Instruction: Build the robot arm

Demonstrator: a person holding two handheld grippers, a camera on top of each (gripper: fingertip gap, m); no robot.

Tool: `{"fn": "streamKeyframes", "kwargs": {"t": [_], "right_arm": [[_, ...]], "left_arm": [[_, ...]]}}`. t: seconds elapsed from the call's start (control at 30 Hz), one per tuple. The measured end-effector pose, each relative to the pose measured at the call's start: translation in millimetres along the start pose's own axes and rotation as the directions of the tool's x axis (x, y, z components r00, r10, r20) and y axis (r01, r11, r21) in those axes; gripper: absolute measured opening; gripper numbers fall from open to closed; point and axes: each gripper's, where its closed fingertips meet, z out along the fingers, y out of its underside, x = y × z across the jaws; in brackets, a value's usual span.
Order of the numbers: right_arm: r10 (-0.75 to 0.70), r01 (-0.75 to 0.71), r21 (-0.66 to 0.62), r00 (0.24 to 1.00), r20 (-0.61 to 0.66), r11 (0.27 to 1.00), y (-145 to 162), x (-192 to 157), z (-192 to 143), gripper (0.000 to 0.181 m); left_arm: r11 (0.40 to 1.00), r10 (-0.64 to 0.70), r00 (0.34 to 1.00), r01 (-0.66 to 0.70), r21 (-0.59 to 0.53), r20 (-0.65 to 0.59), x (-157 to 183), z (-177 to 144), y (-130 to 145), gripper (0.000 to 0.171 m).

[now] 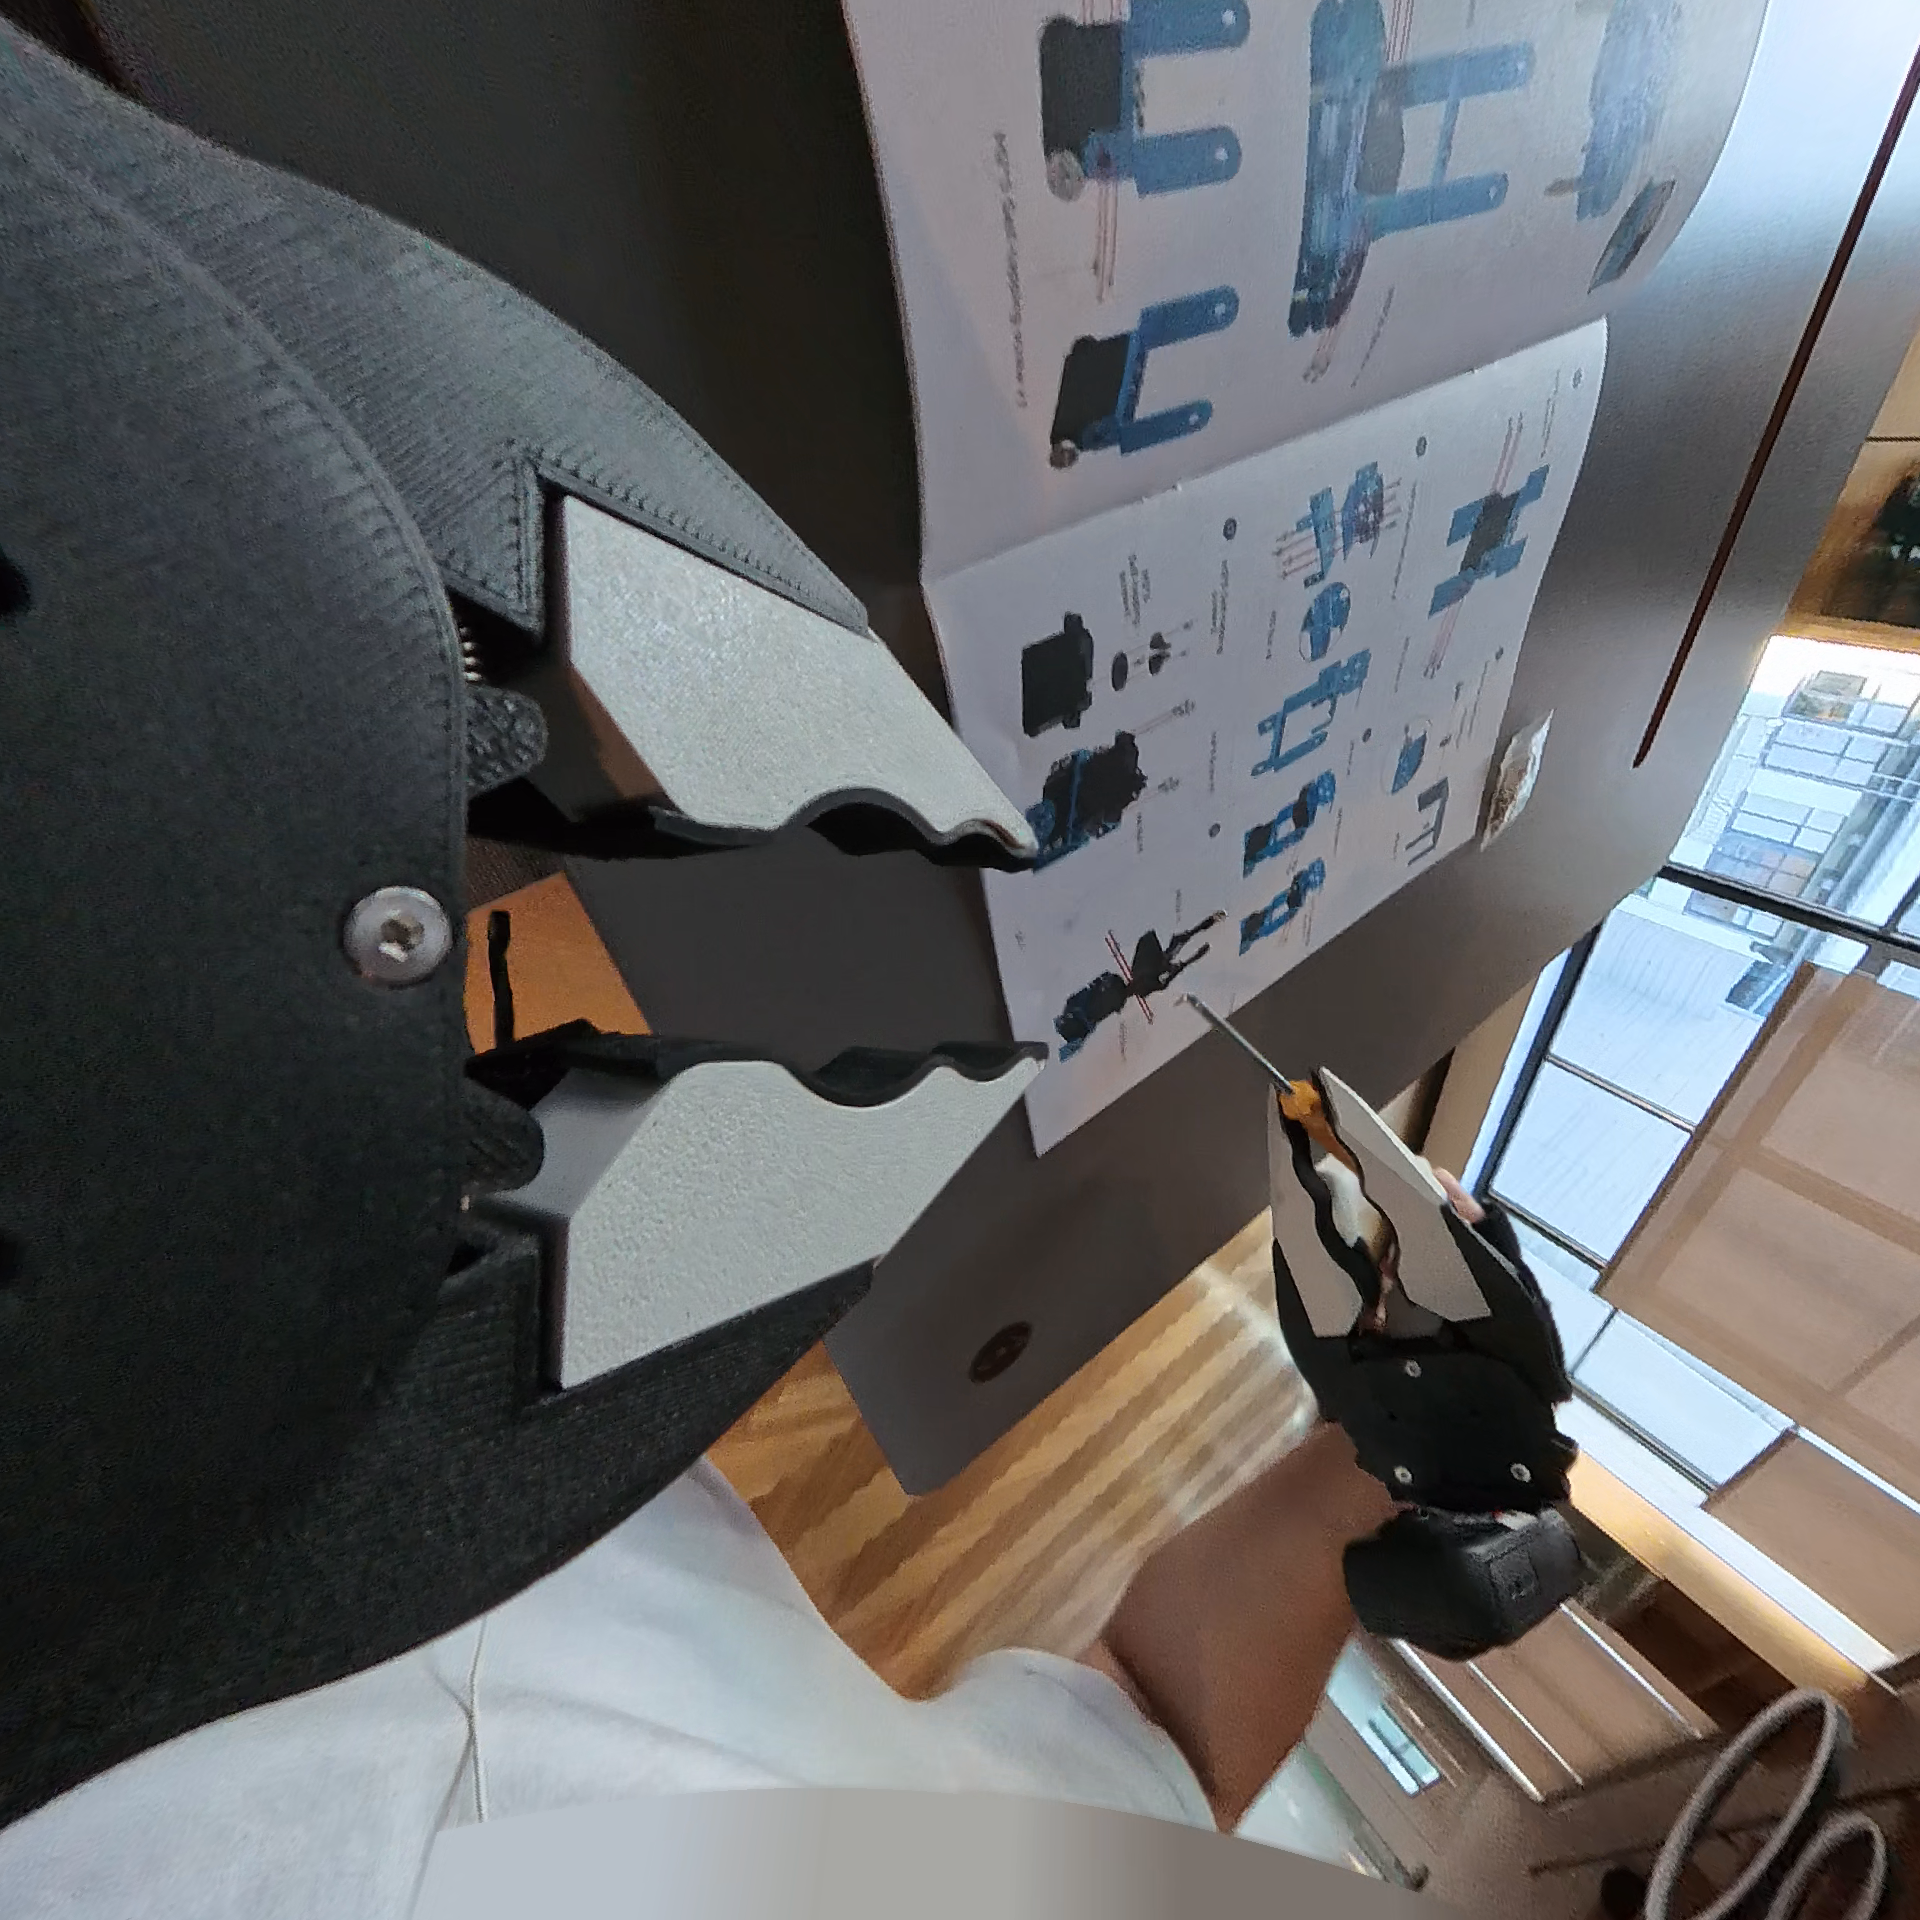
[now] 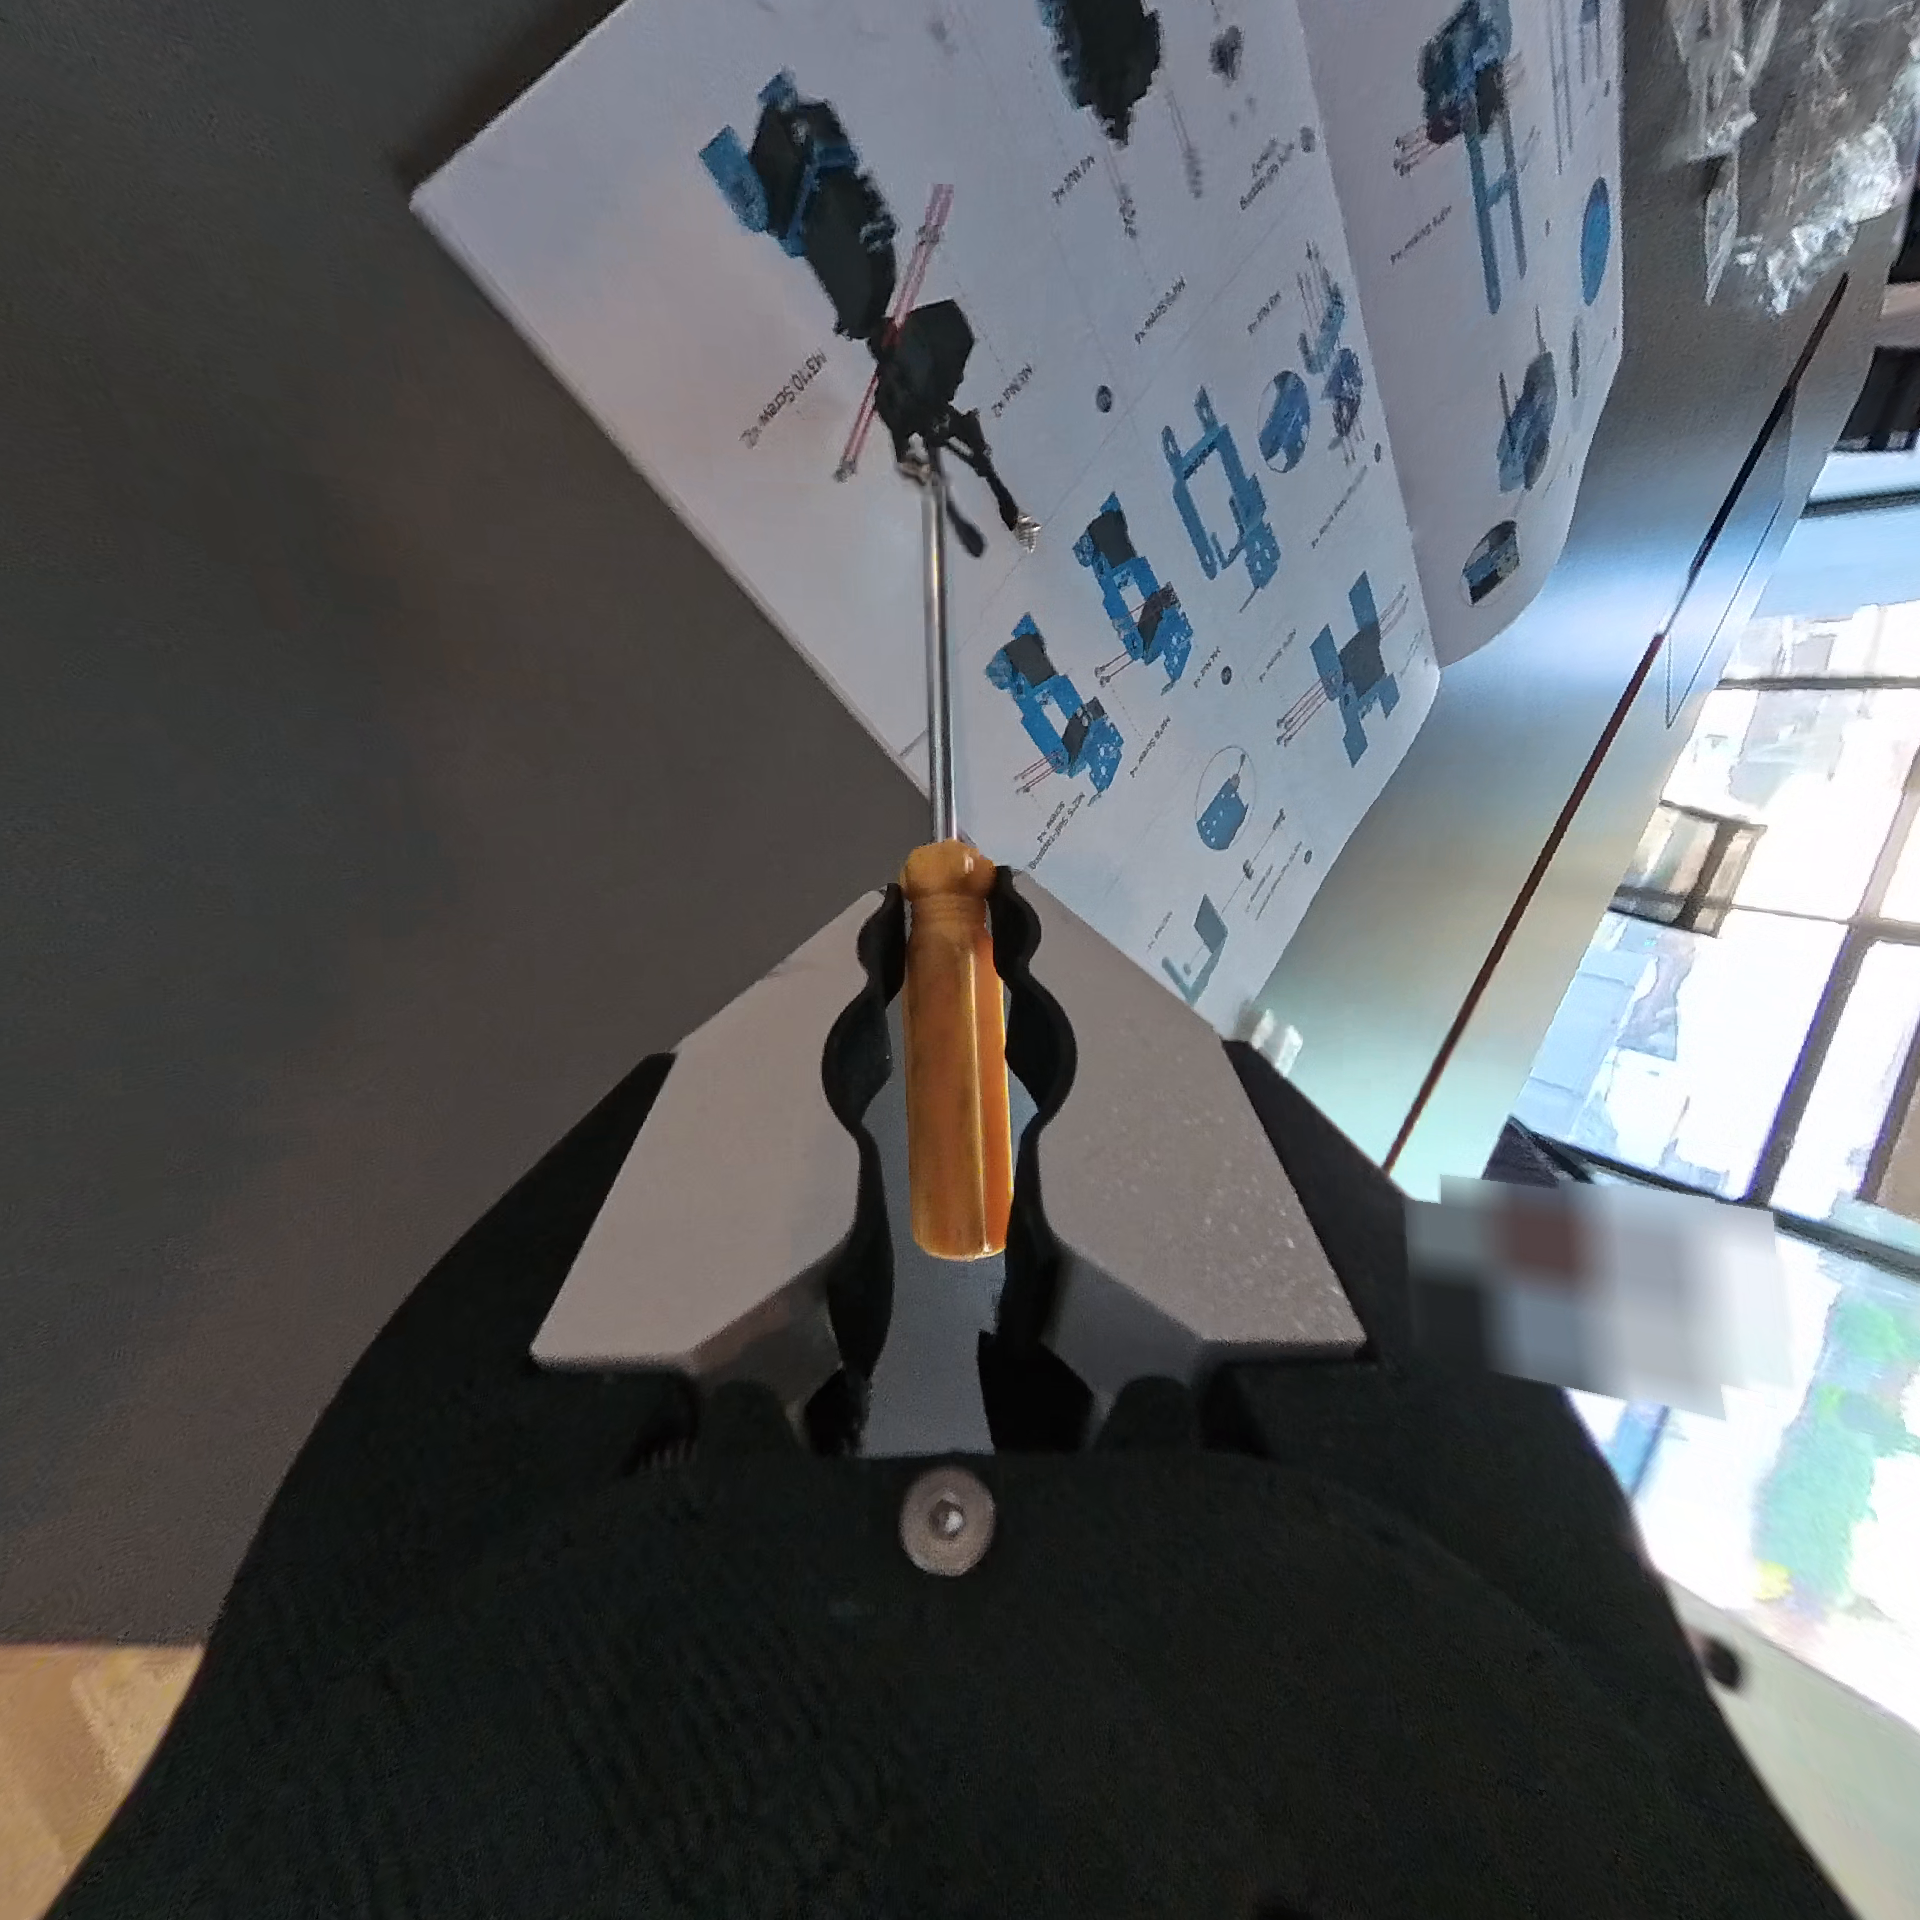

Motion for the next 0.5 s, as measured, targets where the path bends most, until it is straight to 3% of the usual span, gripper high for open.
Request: {"fn": "streamKeyframes", "kwargs": {"t": [0.13,0.3,0.43,0.5], "right_arm": [[0.223,-0.213,0.119,0.971,-0.085,0.97,-15.5,9.5,-8.5,0.015],[0.286,-0.248,0.196,0.937,-0.199,0.949,-37.4,11.1,-18.1,0.015],[0.281,-0.232,0.207,0.926,-0.252,0.951,-47.4,12.2,-25.6,0.015],[0.288,-0.234,0.215,0.919,-0.271,0.948,-50.3,14.6,-31.0,0.015]], "left_arm": [[0.999,0.024,0.997,-0.026,-0.037,-0.068,13.9,30.1,0.8,0.027],[0.995,0.087,0.981,-0.093,-0.031,-0.176,41.9,72.0,-11.2,0.013],[0.99,0.13,0.98,-0.136,-0.026,-0.151,50.2,94.9,-14.5,0.01],[0.988,0.154,0.987,-0.155,-0.024,-0.044,39.8,102.7,-14.8,0.013]]}}
